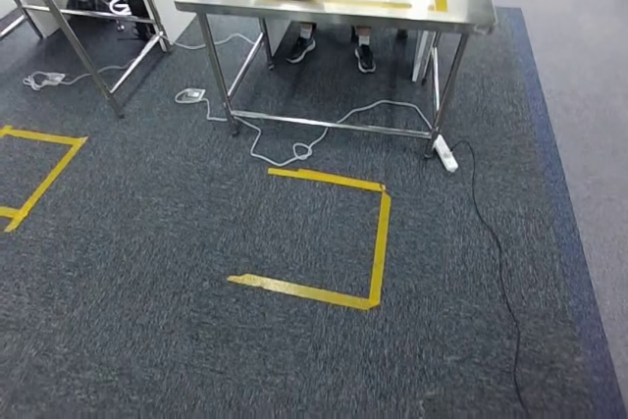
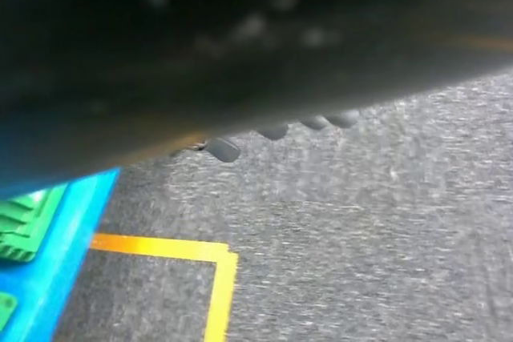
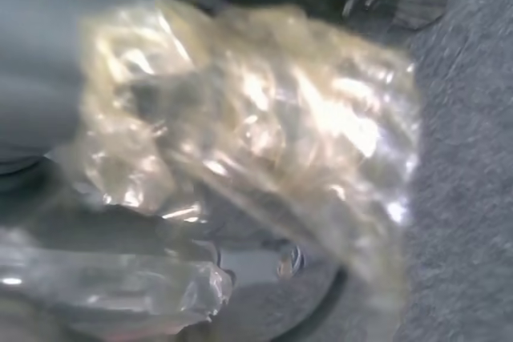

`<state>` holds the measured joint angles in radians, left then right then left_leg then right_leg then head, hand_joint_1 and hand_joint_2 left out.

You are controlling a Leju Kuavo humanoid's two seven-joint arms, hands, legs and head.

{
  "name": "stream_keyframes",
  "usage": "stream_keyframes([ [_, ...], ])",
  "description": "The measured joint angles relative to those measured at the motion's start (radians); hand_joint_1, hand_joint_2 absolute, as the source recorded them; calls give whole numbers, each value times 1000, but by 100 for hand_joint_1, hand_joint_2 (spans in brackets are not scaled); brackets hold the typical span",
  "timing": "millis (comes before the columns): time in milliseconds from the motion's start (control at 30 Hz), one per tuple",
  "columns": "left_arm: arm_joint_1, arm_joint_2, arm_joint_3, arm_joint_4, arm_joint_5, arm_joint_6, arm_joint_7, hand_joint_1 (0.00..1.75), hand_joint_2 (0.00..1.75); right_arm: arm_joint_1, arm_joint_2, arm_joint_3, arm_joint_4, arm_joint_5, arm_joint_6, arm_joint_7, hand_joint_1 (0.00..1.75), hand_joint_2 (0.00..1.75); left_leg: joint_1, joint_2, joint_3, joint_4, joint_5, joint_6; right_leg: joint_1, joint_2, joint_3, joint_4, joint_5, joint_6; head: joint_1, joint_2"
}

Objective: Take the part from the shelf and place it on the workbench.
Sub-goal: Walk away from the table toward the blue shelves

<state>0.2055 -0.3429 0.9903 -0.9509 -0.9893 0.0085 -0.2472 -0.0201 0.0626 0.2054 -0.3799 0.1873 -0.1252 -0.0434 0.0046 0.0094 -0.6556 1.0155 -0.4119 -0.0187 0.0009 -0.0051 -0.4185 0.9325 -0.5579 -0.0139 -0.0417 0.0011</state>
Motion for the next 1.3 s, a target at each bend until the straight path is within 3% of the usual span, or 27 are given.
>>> stream_keyframes([
  [67, -2, 0, 10, 3, -14, 1, -9, 0, 0, 1, 0, -2, 0, -4, 0, 0, 0, 0, 2, -2, -22, 109, -114, -8, -1, -1, -27, 0, 21, -10, -5, 0],
  [100, -4, 0, 15, 5, -25, 4, -15, 0, 0, 1, 0, -3, 0, -7, 0, -1, 0, 0, 2, -2, -30, 174, -149, -10, 0, -2, -41, 1, 32, -10, -7, 0],
  [133, -7, 0, 19, 7, -36, 6, -21, 0, 0, 2, 0, -4, 0, -12, 0, -2, 0, 0, 3, -2, -33, 229, -159, -12, 0, -3, -56, 2, 43, -10, -8, 0],
  [167, -9, 0, 23, 9, -48, 10, -26, 0, 0, 3, 0, -5, 0, -17, 0, -3, 0, 0, 3, -2, -26, 259, -142, -11, 1, -5, -71, 4, 53, -8, -9, 0],
  [200, -10, 1, 27, 11, -58, 13, -29, 0, 0, 5, 0, -6, 0, -22, 0, -4, 0, 0, 3, -2, -4, 256, -112, -9, 1, -5, -84, 7, 62, -7, -8, 0],
  [267, -12, 1, 34, 15, -73, 16, -33, 0, 0, 6, 0, -10, 0, -35, 1, -6, 0, 0, 2, -3, 91, 146, -71, 1, 3, -4, -106, 18, 77, -1, -9, 0],
  [333, -15, 1, 41, 17, -82, 16, -34, 0, 0, 6, 0, -16, 0, -50, 3, -7, 0, 0, -1, -5, 188, 1, -86, 13, 6, -4, -121, 29, 89, 7, -9, 0],
  [367, -17, 1, 43, 18, -85, 16, -34, 0, 0, 6, 1, -20, 0, -58, 4, -8, 0, 0, -2, -5, 214, -46, -101, 15, 8, -4, -128, 35, 92, 10, -9, 0],
  [500, -19, 0, 53, 23, -90, 5, -30, 0, 0, 9, 1, -43, 0, -97, 8, -10, 0, 0, -5, -4, 215, -80, -119, 5, 8, -3, -147, 44, 99, -13, -5, 0],
  [600, -19, 0, 59, 25, -92, -1, -27, 0, 0, 12, 1, -62, 0, -119, 14, -12, 0, 0, -11, 0, 211, -79, -112, 18, 2, -3, -148, 37, 115, 9, -5, 0],
  [733, -19, 0, 61, 25, -93, -10, -23, 0, 0, 18, 1, -79, 0, -132, 17, -12, 0, 0, -17, 1, 209, -78, -107, 25, -3, -1, -149, 34, 123, 19, -6, 0],
  [1300, -20, 0, 68, 26, -110, -15, -28, 0, 0, 23, 1, -101, -2, -149, 15, -15, 0, 0, -17, 1, 203, -77, -105, 26, -4, -1, -157, 35, 126, 23, -6, 0],
])
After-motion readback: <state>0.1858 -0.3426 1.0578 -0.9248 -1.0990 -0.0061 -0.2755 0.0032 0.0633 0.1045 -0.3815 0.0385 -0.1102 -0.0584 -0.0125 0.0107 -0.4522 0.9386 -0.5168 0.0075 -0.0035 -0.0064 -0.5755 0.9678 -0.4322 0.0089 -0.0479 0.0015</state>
